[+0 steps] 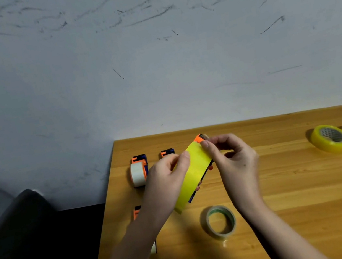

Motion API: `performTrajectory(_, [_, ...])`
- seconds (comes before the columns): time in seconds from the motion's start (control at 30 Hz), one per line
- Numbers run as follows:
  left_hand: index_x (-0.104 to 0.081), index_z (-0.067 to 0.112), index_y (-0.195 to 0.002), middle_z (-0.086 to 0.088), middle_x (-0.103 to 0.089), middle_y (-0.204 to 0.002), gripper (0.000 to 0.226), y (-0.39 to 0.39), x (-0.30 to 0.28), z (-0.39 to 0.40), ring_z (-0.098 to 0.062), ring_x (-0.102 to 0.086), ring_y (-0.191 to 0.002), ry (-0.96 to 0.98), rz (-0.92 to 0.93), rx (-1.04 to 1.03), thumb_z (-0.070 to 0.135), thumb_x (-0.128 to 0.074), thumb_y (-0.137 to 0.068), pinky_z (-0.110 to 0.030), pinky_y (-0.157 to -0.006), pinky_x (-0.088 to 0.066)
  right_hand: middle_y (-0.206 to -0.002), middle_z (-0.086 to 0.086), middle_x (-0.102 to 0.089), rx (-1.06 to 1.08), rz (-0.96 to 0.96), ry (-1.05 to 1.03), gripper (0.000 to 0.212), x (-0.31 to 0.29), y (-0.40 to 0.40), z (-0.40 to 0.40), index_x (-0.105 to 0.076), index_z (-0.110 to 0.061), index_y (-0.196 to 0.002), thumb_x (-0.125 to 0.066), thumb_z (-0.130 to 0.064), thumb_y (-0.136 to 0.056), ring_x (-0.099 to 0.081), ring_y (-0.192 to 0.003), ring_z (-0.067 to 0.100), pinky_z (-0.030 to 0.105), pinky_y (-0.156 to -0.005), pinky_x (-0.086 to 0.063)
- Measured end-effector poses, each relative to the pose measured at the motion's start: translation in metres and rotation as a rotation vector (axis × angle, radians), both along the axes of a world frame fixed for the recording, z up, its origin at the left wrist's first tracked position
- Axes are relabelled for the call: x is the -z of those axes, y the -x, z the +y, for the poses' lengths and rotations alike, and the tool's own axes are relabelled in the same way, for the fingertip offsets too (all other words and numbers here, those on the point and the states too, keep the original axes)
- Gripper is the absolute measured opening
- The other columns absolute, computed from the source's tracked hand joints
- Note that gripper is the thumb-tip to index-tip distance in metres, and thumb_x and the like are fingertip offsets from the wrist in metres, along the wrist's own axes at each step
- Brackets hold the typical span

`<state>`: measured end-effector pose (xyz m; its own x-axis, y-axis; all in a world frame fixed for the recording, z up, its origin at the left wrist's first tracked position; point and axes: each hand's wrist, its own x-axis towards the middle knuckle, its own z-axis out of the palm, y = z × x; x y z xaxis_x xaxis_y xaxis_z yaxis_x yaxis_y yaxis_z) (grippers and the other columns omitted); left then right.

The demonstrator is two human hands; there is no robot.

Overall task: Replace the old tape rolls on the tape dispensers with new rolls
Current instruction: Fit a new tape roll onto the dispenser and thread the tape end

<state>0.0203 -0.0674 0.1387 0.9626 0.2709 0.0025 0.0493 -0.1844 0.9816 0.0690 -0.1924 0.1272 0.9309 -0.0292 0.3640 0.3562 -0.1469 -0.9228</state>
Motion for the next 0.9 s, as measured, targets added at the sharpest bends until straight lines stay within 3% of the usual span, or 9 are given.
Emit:
performTrajectory(0.07, [-0.061,0.006,-0.083,-0.016,-0.069,-0.067,0.056,0.001,-0.001,-0.001,-0.027,-0.069,-0.058,0.014,0.039,0.022,0.061,-0.058,-0.075,-0.049,-0.062,-0.058,-0.073,-0.011,-0.068,0.021,-0.053,0.050,0.008,0.002,-0.001,-0.001,-0.069,-0.024,-0.078,-0.073,-0.020,-0.084,-0.061,-0.065,0.009,0.027,-0.061,-0.047])
performTrajectory(0.17, [-0.061,0.007,-0.086,-0.014,-0.070,-0.069,0.063,0.000,0.000,0.002,-0.029,-0.070,-0.060,-0.029,0.054,0.025,0.068,-0.063,-0.071,-0.053,-0.065,-0.057,-0.073,-0.010,-0.068,0.048,-0.065,0.076,0.009,0.005,-0.005,-0.003,-0.067,-0.022,-0.078,-0.072,-0.021,-0.085,-0.061,-0.064,0.006,0.025,-0.060,-0.047])
performTrajectory(0.3, [-0.059,0.002,-0.088,-0.015,-0.071,-0.071,0.057,0.001,-0.003,0.006,-0.028,-0.069,-0.060,0.013,0.086,0.074,0.057,-0.065,-0.075,-0.050,-0.064,-0.058,-0.069,-0.010,-0.068,-0.020,0.034,0.062,0.016,0.002,-0.018,-0.007,-0.062,-0.022,-0.073,-0.072,-0.022,-0.086,-0.060,-0.061,0.004,0.028,-0.059,-0.048])
performTrajectory(0.4, [-0.056,-0.005,-0.092,-0.016,-0.070,-0.074,0.051,0.004,-0.007,0.008,-0.021,-0.067,-0.059,0.037,0.081,0.124,0.045,-0.061,-0.082,-0.035,-0.056,-0.055,-0.067,0.009,-0.071,-0.074,0.143,-0.026,0.017,-0.004,-0.029,-0.013,-0.058,-0.020,-0.074,-0.069,-0.020,-0.088,-0.061,-0.059,0.018,0.033,-0.057,-0.050])
performTrajectory(0.47, [-0.056,-0.006,-0.095,-0.016,-0.070,-0.074,0.041,0.006,-0.009,0.009,-0.018,-0.067,-0.058,0.069,0.090,0.141,0.035,-0.057,-0.088,-0.030,-0.055,-0.054,-0.068,0.021,-0.068,-0.110,0.149,0.024,0.018,-0.008,-0.036,-0.019,-0.057,-0.019,-0.074,-0.069,-0.019,-0.088,-0.058,-0.058,0.029,0.033,-0.054,-0.046])
performTrajectory(0.6, [-0.058,0.000,-0.090,-0.010,-0.070,-0.072,0.030,0.008,-0.011,0.010,-0.016,-0.067,-0.059,0.040,0.077,0.158,0.030,-0.055,-0.091,-0.029,-0.056,-0.054,-0.070,0.017,-0.071,-0.163,0.139,0.092,0.018,-0.012,-0.041,-0.022,-0.057,-0.020,-0.074,-0.068,-0.020,-0.089,-0.064,-0.070,0.037,0.027,-0.049,-0.046])
performTrajectory(0.8, [-0.058,0.004,-0.085,-0.008,-0.067,-0.066,0.020,0.009,-0.014,0.010,-0.012,-0.064,-0.053,0.072,0.082,0.178,0.022,-0.055,-0.092,-0.025,-0.051,-0.052,-0.068,0.014,-0.071,-0.185,0.211,0.073,0.016,-0.011,-0.045,-0.029,-0.053,-0.018,-0.080,-0.061,-0.020,-0.093,-0.068,-0.066,0.034,0.023,-0.047,-0.044])
performTrajectory(0.9, [-0.057,-0.001,-0.091,-0.012,-0.067,-0.068,0.026,0.009,-0.014,0.011,-0.016,-0.064,-0.054,0.111,0.086,0.193,0.025,-0.055,-0.091,-0.028,-0.053,-0.053,-0.072,0.017,-0.071,-0.210,0.214,0.148,0.015,-0.017,-0.050,-0.032,-0.051,-0.017,-0.082,-0.059,-0.021,-0.094,-0.068,-0.065,0.035,0.026,-0.047,-0.046])
